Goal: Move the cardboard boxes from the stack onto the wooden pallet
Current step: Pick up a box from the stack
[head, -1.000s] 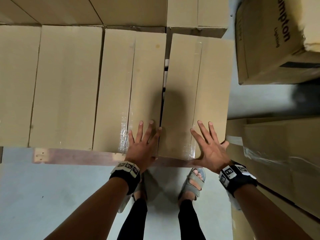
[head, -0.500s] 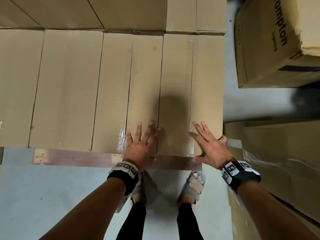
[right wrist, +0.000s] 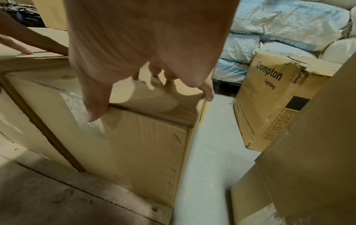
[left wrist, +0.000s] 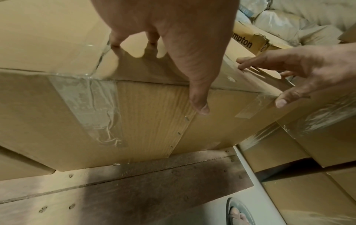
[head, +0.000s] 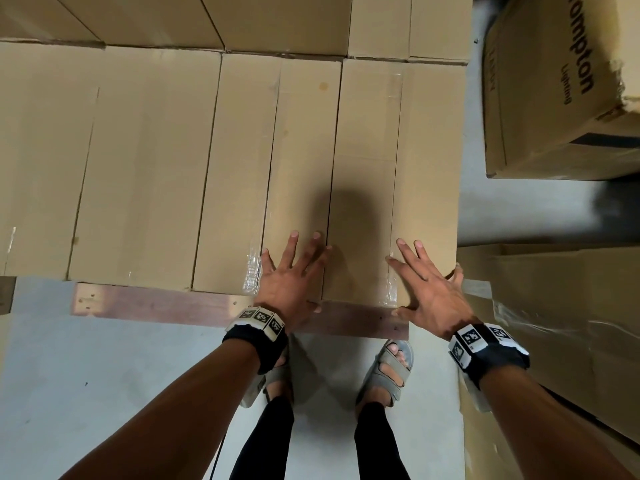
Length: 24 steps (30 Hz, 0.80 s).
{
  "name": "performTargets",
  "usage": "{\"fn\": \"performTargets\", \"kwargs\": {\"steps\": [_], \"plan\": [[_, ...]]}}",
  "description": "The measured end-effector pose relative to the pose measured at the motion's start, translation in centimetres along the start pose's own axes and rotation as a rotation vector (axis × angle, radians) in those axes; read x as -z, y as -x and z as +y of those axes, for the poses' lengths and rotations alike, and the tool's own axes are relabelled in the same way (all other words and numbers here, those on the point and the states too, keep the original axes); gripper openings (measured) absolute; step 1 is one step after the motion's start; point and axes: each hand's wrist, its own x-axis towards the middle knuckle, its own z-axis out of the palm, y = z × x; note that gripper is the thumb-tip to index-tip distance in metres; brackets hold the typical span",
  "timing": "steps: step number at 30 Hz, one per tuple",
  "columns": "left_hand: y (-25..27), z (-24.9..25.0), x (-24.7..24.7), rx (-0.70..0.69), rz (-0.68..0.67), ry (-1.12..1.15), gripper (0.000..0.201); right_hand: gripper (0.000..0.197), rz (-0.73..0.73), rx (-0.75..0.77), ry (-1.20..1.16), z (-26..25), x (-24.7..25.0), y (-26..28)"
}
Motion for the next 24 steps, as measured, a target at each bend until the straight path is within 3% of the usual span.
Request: {"fn": "performTargets", "kwargs": {"steps": [12, 20, 24], "plan": [[0.2, 0.4, -0.6, 0.017, 0.072, -0.007, 0.114, 0.106, 0.079, -0.025, -0.021, -0.9, -2.2, 0.2], [0.7, 0.9, -0.4, 0.040, 0.077, -0.009, 0.114, 0.105, 0.097, -0.018, -0.015, -1.7, -2.8, 0.6], [0.9, 1.4, 1.4, 0.045, -0.025, 0.096, 0.111, 0.082, 0.083, -0.040, -0.156, -3.2, -2.0, 1.7]]}}
